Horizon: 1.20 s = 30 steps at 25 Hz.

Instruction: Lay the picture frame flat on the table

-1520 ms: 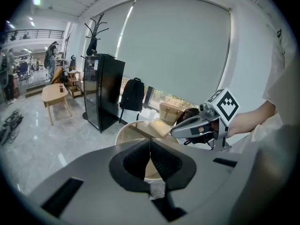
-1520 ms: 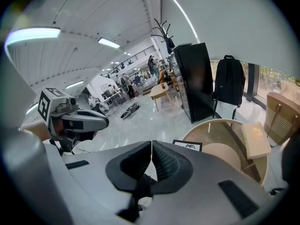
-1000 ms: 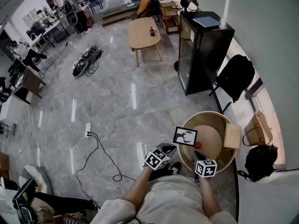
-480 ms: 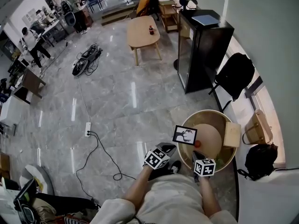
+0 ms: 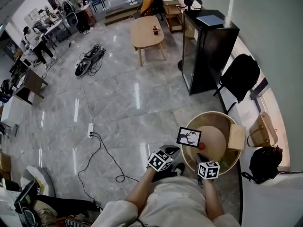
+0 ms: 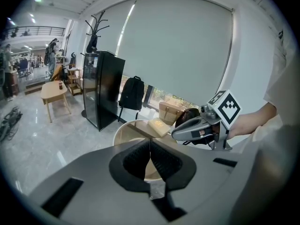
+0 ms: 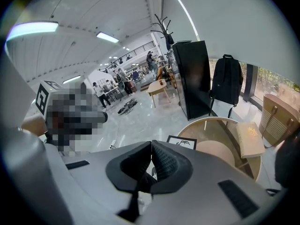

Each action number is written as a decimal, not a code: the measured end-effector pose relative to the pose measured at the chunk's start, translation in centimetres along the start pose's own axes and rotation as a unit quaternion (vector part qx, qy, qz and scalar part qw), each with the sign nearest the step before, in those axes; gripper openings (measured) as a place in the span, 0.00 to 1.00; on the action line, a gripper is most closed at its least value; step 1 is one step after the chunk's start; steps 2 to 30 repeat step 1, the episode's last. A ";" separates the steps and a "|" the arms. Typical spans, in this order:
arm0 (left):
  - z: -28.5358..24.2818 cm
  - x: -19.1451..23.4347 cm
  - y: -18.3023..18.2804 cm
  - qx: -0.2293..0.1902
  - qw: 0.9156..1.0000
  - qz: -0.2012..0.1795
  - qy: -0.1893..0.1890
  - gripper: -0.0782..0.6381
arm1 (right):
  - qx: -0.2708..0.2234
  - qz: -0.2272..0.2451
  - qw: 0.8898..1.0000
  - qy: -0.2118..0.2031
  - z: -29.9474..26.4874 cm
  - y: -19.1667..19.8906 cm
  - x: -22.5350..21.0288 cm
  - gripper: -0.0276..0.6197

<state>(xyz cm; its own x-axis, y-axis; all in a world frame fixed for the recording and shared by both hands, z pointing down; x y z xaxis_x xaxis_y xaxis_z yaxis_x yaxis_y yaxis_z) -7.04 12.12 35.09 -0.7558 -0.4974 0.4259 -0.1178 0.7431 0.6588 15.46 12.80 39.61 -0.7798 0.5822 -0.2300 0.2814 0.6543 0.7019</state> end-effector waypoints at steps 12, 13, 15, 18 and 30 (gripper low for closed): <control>0.0 0.0 0.0 0.000 1.000 0.000 0.000 0.14 | 0.000 0.000 1.000 0.000 0.0 0.0 0.0 0.09; 0.0 0.0 0.0 0.000 1.000 0.000 0.000 0.14 | 0.000 0.000 1.000 0.000 0.0 0.0 0.0 0.09; 0.0 0.0 0.0 0.000 1.000 0.000 0.000 0.14 | 0.000 0.000 1.000 0.000 0.0 0.0 0.0 0.09; 0.0 0.0 0.0 0.000 1.000 0.000 0.000 0.14 | 0.000 0.000 1.000 0.000 0.0 0.0 0.0 0.09; 0.0 0.0 0.0 0.000 1.000 0.000 0.000 0.14 | 0.000 0.000 1.000 0.000 0.0 0.0 0.0 0.09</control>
Point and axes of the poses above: the fingertips, and each gripper's own axes: z backward along the fingers, x to its left, y out of its underside, the point moved 10 cm from there along z, backward along the fingers, and after that the axes turned 12 degrees about z, right-handed, at the moved point
